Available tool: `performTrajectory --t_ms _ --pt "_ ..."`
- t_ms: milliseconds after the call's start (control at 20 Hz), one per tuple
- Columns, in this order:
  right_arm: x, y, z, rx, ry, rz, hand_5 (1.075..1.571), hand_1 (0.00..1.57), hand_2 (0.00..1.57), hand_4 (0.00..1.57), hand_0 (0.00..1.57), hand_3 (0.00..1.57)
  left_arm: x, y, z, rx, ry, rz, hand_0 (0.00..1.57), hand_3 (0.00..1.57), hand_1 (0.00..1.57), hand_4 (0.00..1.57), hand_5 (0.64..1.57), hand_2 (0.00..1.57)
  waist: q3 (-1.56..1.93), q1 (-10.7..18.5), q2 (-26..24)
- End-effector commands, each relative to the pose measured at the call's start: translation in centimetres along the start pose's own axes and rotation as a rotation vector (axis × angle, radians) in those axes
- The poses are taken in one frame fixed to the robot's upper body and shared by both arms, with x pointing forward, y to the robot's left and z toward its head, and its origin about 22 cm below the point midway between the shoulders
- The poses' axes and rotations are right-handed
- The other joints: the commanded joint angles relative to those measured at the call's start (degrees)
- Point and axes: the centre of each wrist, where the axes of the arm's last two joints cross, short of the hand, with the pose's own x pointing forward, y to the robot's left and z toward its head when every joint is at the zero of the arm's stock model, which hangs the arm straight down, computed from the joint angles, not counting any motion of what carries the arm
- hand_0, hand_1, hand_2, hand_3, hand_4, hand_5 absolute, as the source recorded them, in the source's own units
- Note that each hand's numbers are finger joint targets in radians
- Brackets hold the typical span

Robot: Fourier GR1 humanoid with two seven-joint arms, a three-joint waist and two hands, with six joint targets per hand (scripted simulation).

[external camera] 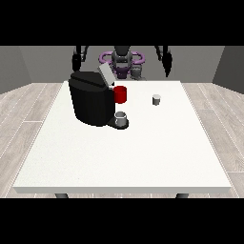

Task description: Insert the coffee pod into the coffee machine and close the lid

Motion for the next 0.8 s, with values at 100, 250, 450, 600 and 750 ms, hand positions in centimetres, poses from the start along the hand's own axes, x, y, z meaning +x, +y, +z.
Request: performTrajectory --t_ms 100,250,450,600,750 --pt "-0.7 -0.2 2.0 0.028 0.049 0.000 1.571 0.00 0.00 0.13 0.00 0.00 -1.6 -0.1 1.9 -0.037 -0.004 0.000 0.00 0.00 0.00 0.21 1.571 0.00 0.21 -1.22 -4.63" --pt "-1.0 -0.7 0.6 0.004 0.010 -0.011 1.571 0.00 0.00 0.13 0.00 0.00 -2.0 0.6 2.0 -0.108 -0.196 -0.029 0.00 0.00 0.00 0.21 1.571 0.00 0.19 0.52 -2.16" --pt "0.5 1.6 -0.8 -0.161 -0.173 -0.071 1.571 0.00 0.00 0.09 0.00 0.00 0.7 3.6 -0.7 -0.092 -0.180 -0.226 0.00 0.00 0.00 0.00 1.571 0.00 0.22 -2.65 0.33" --pt "1.1 0.5 -1.3 -0.151 -0.178 -0.094 1.571 0.00 0.00 0.22 0.00 0.00 1.8 4.7 -2.1 -0.092 -0.091 -0.254 0.00 0.00 0.00 0.00 1.571 0.00 0.23 -3.14 0.97" --pt "1.1 2.7 -1.7 -0.145 -0.218 -0.074 1.571 0.00 0.00 0.17 0.00 0.00 2.9 4.7 -4.6 -0.086 -0.081 -0.252 0.00 0.00 0.00 0.00 1.571 0.00 0.22 -5.35 3.92"
